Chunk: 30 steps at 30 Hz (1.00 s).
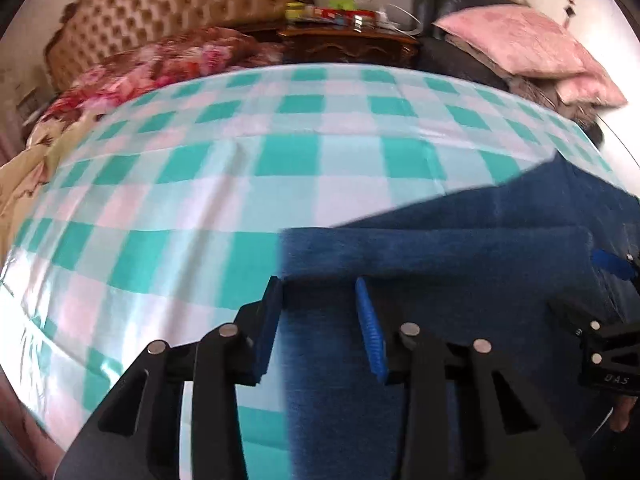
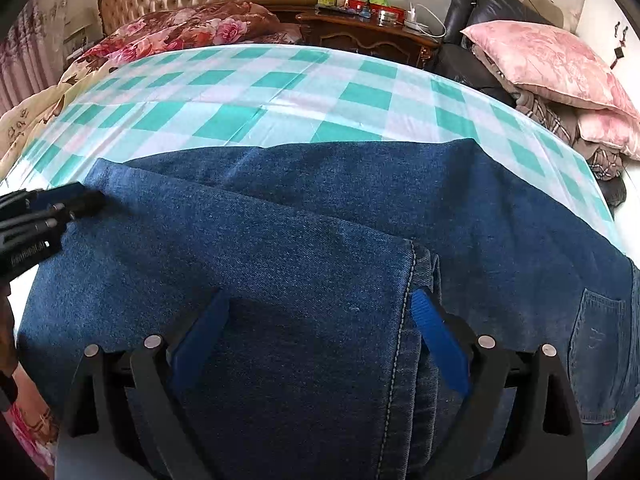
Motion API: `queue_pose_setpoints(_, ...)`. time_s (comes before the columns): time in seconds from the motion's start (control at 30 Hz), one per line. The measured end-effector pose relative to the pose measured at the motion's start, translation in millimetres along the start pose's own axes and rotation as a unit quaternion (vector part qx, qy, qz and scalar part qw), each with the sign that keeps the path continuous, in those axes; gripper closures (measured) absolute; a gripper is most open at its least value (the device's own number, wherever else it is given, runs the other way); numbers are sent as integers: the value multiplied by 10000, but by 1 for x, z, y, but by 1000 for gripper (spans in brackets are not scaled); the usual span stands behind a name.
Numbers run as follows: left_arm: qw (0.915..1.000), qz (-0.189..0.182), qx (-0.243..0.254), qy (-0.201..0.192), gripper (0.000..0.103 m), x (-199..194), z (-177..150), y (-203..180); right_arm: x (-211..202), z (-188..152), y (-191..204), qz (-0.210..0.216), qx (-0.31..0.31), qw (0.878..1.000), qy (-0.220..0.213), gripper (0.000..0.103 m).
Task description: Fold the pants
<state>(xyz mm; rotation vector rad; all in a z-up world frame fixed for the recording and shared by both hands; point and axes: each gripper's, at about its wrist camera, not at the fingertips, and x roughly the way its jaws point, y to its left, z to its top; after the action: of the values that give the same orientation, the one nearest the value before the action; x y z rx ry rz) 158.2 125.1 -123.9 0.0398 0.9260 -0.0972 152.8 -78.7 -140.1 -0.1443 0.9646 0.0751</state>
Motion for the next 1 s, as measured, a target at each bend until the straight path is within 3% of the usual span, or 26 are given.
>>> queue_pose_setpoints(0.17, 9966, -458, -678, -128, 66, -35, -31, 26, 0, -1, 0, 10, -1, 10000, -17, 13)
queue_pose_setpoints(0.3, 9834, -1089, -1439, -175, 66, -63, -81, 46, 0, -1, 0, 22, -3, 10000, -8, 13)
queue_pose_setpoints(0.43, 9772, -1346, -1632, -164, 67, -77, -119, 45, 0, 1, 1, 17, -13, 10000, 35, 13)
queue_pose_setpoints(0.57, 9713, -1591, -1755, -196, 68, -80, -130, 44, -5, 8, 4, -201, 48, 9995, 244, 17)
queue_pose_setpoints(0.6, 9686, -1720, -1787, -188, 68, -81, -132, 44, -11, 14, 11, -131, -13, 9997, 220, 23)
queue_pose_setpoints(0.73, 9619, -1900, -1958, -177, 68, -80, -137, 48, -32, 39, 54, 392, -358, 9985, 148, 24)
queue_pose_setpoints(0.83, 9613, -1913, -1976, -175, 69, -81, -138, 48, -31, 58, 99, 872, -656, 9929, 476, 24)
queue_pose_setpoints(0.9, 9621, -1851, -1995, -184, 80, -82, -139, 48, -28, 67, 125, 1162, -822, 9873, 707, 24)
queue_pose_setpoints(1.0, 9634, -1846, -1911, -352, 87, -92, -135, 46, -16, 78, 161, 1207, -1103, 9806, 1080, 24)
